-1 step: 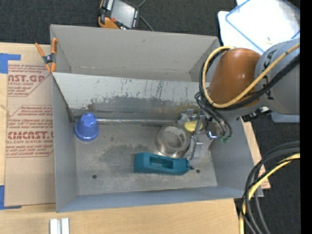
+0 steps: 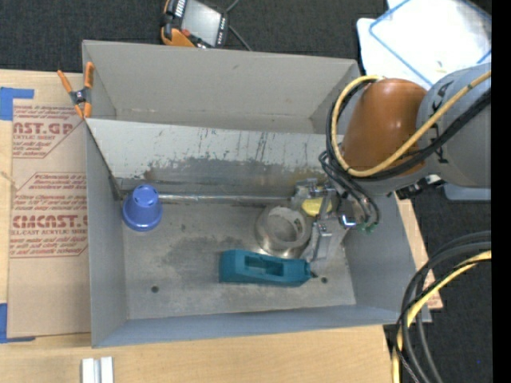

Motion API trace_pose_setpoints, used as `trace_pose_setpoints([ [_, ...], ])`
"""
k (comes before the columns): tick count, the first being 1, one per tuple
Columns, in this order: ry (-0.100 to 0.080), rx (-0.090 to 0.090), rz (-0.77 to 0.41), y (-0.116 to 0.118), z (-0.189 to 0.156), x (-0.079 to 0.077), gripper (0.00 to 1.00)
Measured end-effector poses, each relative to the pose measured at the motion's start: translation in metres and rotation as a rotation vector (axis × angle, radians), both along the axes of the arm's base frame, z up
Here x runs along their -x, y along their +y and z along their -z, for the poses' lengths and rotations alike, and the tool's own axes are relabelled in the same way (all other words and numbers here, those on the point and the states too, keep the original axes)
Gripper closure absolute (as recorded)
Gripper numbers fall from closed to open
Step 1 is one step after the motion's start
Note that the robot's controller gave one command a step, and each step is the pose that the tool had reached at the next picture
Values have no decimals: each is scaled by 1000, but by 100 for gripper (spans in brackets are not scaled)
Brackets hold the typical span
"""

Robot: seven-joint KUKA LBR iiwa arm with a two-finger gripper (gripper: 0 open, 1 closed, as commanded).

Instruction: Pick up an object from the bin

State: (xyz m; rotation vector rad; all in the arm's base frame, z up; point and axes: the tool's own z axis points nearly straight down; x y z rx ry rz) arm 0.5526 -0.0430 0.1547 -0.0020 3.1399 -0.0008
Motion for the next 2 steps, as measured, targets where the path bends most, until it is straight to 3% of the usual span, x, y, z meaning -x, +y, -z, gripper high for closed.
trace_pose_setpoints([
  [1,3,-3,-18,20,67,15,0],
  [2,-20,-1,-57,24,65,7,100],
])
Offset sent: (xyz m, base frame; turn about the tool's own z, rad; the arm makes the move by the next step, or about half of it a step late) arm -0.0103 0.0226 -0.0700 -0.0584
